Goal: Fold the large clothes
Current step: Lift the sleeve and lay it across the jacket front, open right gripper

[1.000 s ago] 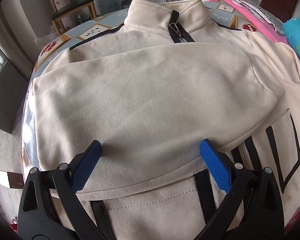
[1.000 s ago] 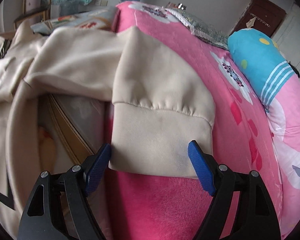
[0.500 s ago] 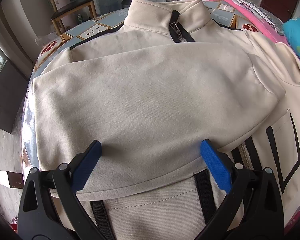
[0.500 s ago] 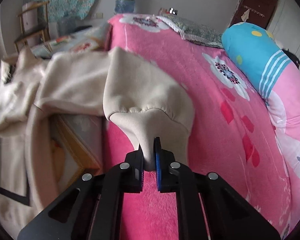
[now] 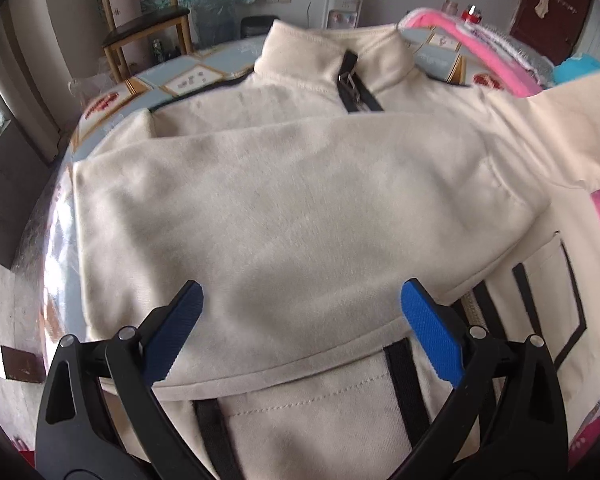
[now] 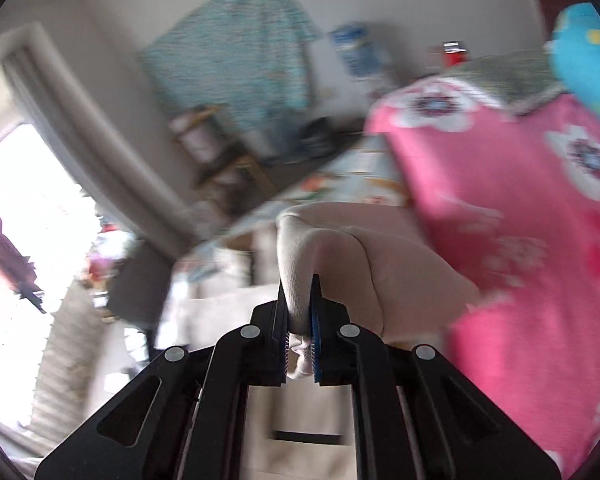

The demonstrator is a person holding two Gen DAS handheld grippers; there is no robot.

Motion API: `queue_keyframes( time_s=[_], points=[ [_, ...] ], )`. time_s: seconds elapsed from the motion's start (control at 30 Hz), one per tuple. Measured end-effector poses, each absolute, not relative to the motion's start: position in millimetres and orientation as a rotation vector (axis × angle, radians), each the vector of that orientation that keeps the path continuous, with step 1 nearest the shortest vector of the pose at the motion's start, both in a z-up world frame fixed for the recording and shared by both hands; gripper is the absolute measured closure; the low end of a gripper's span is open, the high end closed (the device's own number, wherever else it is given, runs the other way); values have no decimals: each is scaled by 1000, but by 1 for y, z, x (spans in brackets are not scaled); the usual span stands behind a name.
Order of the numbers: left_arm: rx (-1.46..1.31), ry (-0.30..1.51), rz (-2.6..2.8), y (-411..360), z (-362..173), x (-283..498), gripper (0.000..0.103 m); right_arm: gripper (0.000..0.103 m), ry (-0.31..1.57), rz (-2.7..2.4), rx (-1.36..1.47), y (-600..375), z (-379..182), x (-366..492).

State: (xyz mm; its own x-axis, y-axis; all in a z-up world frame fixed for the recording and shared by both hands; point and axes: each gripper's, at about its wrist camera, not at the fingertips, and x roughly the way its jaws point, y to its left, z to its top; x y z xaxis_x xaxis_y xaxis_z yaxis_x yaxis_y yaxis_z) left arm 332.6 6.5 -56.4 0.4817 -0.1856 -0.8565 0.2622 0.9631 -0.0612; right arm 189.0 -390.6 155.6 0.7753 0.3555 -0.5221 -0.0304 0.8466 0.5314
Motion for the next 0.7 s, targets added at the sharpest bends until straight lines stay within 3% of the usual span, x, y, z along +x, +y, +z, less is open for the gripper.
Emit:
queue_keyframes(
  time_s=[0.23,0.47,0.6,0.67,0.7],
  points=[
    [66,919,-328,33,-21,300,7,94,728,461,504,-285,161,258],
    [51,892,-364,61,-6,276,8,93,989,527,531,-193,62,336],
    [58,892,-391,66,-9,267,8,86,1120,467,564,-171,-6,362],
    [46,885,-418,65,-9,265,8,72,1151,460,607,-170,-21,359],
    [43,875,-429,64,-9,265,8,70,1147,476,622,-171,-22,356]
  ],
)
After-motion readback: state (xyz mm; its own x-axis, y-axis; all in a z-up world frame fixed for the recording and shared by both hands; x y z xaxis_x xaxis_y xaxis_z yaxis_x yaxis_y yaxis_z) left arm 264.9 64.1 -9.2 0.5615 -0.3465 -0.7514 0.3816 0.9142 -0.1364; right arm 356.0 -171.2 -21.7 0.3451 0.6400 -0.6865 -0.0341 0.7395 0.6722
